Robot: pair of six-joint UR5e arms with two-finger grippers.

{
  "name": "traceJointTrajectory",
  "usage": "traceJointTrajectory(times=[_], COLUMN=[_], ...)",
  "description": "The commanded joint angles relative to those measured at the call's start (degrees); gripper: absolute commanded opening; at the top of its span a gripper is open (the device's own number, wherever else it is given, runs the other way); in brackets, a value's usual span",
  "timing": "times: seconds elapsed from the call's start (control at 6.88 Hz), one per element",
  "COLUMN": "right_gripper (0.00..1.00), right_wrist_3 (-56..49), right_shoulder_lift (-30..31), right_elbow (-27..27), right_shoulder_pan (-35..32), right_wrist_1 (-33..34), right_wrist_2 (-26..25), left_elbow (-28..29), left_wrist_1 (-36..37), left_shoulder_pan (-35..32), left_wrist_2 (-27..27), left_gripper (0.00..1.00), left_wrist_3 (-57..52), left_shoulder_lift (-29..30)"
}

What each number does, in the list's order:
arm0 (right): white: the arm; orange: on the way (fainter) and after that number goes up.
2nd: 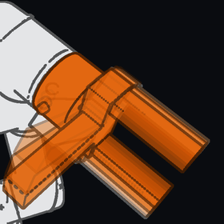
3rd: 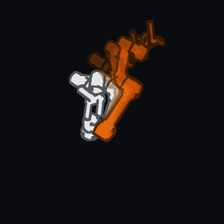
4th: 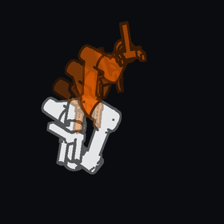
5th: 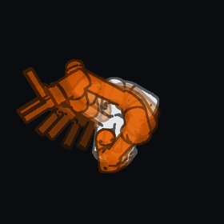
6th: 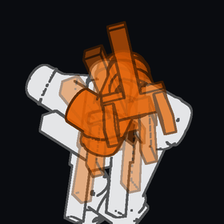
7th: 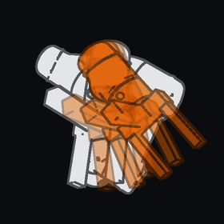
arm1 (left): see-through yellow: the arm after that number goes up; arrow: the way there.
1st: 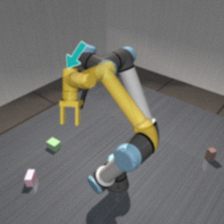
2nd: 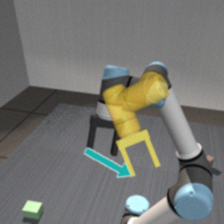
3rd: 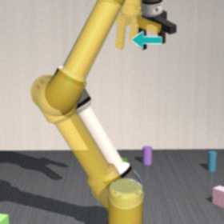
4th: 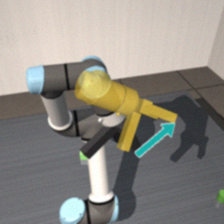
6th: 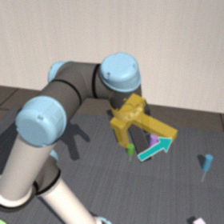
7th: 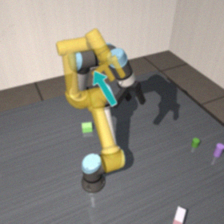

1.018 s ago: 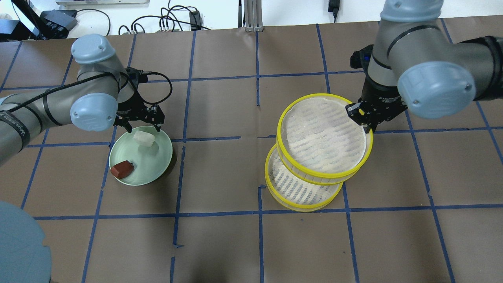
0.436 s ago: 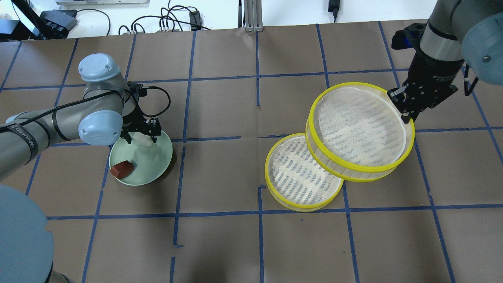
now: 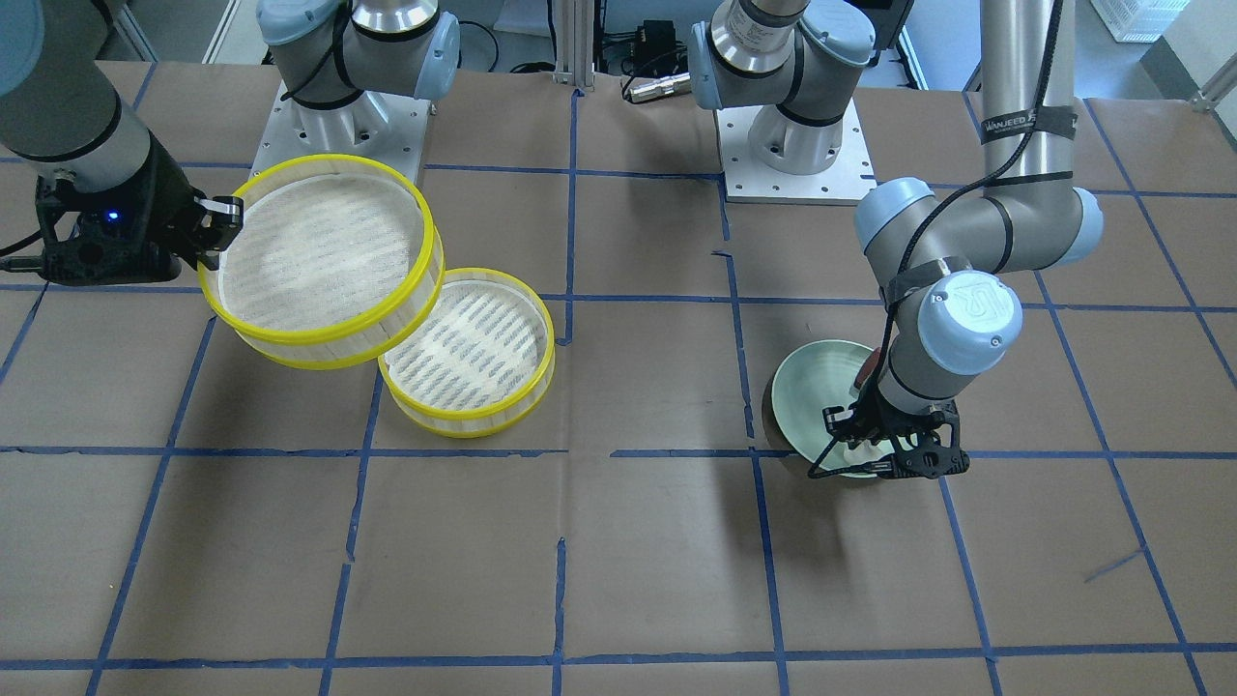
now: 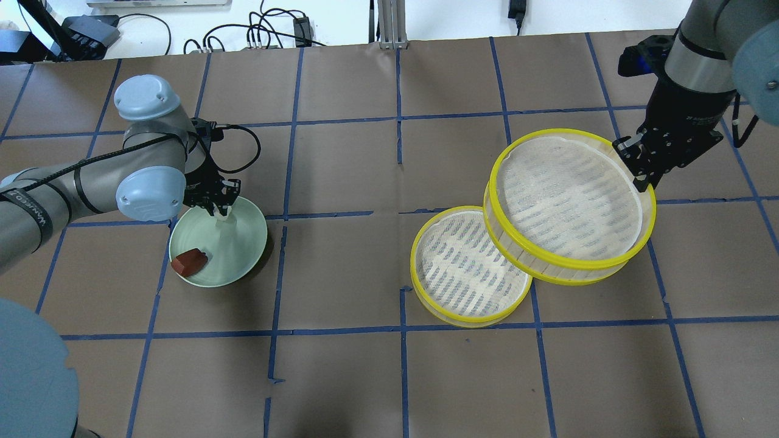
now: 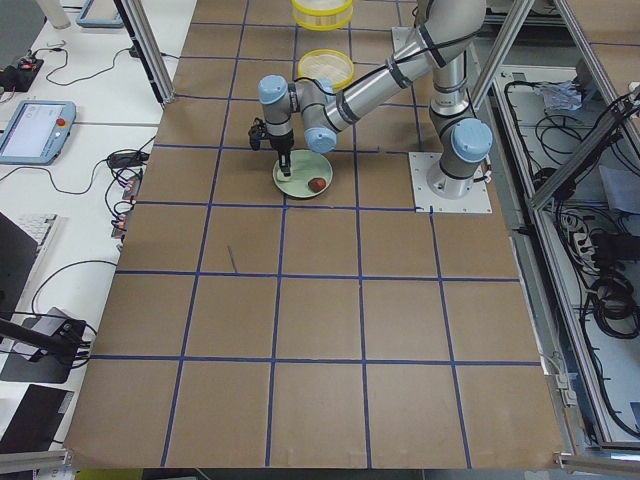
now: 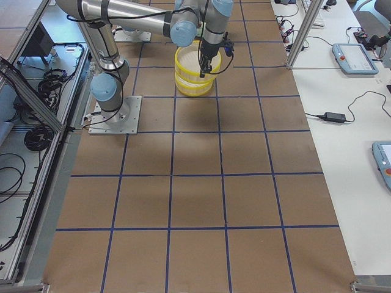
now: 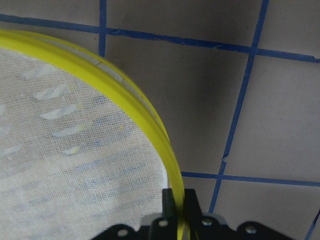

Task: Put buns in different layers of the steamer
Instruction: 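Lift the top steamer tier with the right gripper while the left grasps the white bun, then carry the white bun with the left gripper into the lower steamer tier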

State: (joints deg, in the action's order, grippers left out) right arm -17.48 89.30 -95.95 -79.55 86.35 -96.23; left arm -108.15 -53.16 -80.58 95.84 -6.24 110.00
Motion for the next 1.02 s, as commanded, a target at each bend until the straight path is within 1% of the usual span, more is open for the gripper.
traceJointTrajectory(times=[0.0,0.15,0.29,0.44,0.58,0.73,0.87], right_gripper=[0.09,0.09,0.09,0.09,0.09,0.09,0.09], right_wrist_3=[-0.71,-0.71,-0.71,-0.71,-0.71,-0.62,-0.54], right_shoulder_lift=[0.52,0.69,0.70,0.78,0.78,0.78,0.78], right_elbow=[-0.03,-0.03,-0.03,-0.03,-0.03,-0.03,-0.03], right_shoulder_pan=[1.23,2.28,2.55,2.56,2.56,2.56,2.56], right_wrist_1=[-1.88,-2.15,-2.15,-2.33,-2.41,-2.42,-2.42], right_wrist_2=[-2.37,-2.39,-2.47,-2.47,-2.39,-2.30,-2.30], left_elbow=[1.36,1.36,1.36,1.45,2.41,3.81,3.82], left_wrist_1=[-4.37,-6.32,-6.51,-6.43,-5.91,-5.46,-5.46], left_shoulder_pan=[-4.29,-10.33,-16.83,-24.64,-31.76,-35.66,-37.35], left_wrist_2=[-0.21,-1.78,-7.10,-16.81,-21.44,-23.75,-28.29], left_gripper=[0.25,0.25,0.25,0.25,0.25,0.25,0.30], left_wrist_3=[1.48,4.54,7.27,16.61,22.01,25.98,26.54], left_shoulder_lift=[-4.51,-6.54,-7.25,-7.17,-6.65,-5.51,-4.37])
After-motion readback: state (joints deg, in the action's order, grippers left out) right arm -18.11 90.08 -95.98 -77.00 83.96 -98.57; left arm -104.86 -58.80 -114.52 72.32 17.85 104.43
